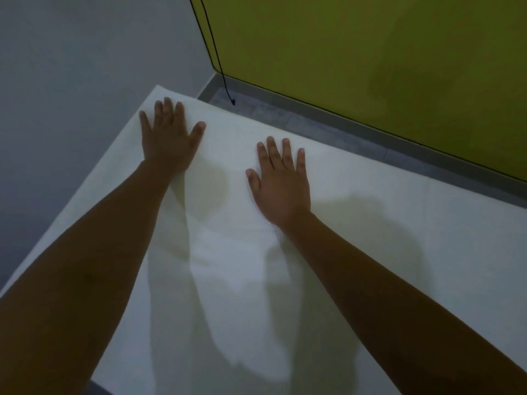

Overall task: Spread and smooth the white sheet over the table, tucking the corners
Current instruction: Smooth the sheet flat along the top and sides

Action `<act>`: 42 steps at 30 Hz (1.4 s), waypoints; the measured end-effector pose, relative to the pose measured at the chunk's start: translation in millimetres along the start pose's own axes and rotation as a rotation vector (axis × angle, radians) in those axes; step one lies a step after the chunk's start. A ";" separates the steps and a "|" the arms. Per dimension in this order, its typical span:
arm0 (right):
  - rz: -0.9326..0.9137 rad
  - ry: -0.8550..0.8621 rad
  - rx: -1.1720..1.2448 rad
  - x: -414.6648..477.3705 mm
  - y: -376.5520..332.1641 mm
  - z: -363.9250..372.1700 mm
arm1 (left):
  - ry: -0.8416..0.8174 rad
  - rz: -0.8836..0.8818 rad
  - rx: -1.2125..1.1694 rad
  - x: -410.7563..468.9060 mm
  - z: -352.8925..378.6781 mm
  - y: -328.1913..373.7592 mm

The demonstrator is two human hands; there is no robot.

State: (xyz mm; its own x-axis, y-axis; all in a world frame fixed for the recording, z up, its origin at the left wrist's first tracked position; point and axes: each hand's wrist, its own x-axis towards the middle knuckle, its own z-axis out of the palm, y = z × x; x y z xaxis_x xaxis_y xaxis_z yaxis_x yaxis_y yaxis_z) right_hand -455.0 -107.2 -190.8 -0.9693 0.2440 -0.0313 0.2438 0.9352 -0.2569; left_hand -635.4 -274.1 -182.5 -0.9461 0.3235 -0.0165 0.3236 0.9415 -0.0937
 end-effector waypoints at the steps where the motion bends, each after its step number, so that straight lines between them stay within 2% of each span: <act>1: 0.008 -0.002 0.014 -0.8 0.3 -1.6 | -0.002 -0.034 0.001 -8.5 -4.0 9.1; 3: 0.049 0.003 0.042 -5.9 6.1 -5.3 | -0.010 0.016 -0.069 -41.4 -4.7 42.0; 6: 0.128 -0.001 0.020 -25.5 35.4 -13.1 | -0.018 0.276 -0.211 -112.4 1.8 96.0; 7: 0.160 -0.004 0.008 -35.1 50.0 -15.8 | -0.035 0.315 -0.239 -122.8 1.5 103.1; 10: 0.297 0.016 -0.006 -75.0 98.1 -25.0 | -0.076 0.290 -0.260 -120.8 -0.8 102.1; 14: 0.501 0.078 -0.020 -155.0 153.7 -38.2 | -0.063 0.238 -0.160 -120.1 -3.5 106.3; 16: 0.620 0.099 -0.020 -206.4 174.6 -42.2 | -0.089 0.146 -0.086 -134.1 -12.6 119.4; 18: 0.764 0.143 -0.037 -260.2 190.0 -44.6 | -0.093 0.153 -0.085 -163.6 -21.4 140.2; 22: 1.037 0.182 -0.011 -340.9 201.9 -49.5 | -0.097 0.524 -0.170 -284.9 -18.0 195.1; 24: 1.079 0.185 0.014 -364.3 199.0 -49.6 | -0.148 0.683 -0.247 -344.2 -14.7 217.1; 26: 1.068 0.191 0.014 -384.4 190.7 -47.4 | -0.163 0.756 -0.253 -377.2 -11.5 229.0; 30: 1.081 0.198 0.012 -432.4 190.2 -45.9 | -0.100 0.740 -0.220 -387.2 -9.7 228.5; 37: 1.281 0.270 0.008 -560.8 210.9 -44.5 | -0.059 0.752 -0.255 -388.4 -10.3 226.5; 42: 1.442 0.275 0.070 -602.2 220.9 -44.9 | -0.008 0.733 -0.261 -394.9 -14.6 231.5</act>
State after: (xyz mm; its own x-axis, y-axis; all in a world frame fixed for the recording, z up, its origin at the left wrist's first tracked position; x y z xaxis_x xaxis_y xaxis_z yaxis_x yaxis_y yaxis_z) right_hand 184.0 -36.1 -185.3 0.1447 0.9826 -0.1169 0.9635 -0.1668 -0.2093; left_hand -186.7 -182.5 -183.1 -0.4892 0.8721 0.0087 0.8585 0.4798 0.1810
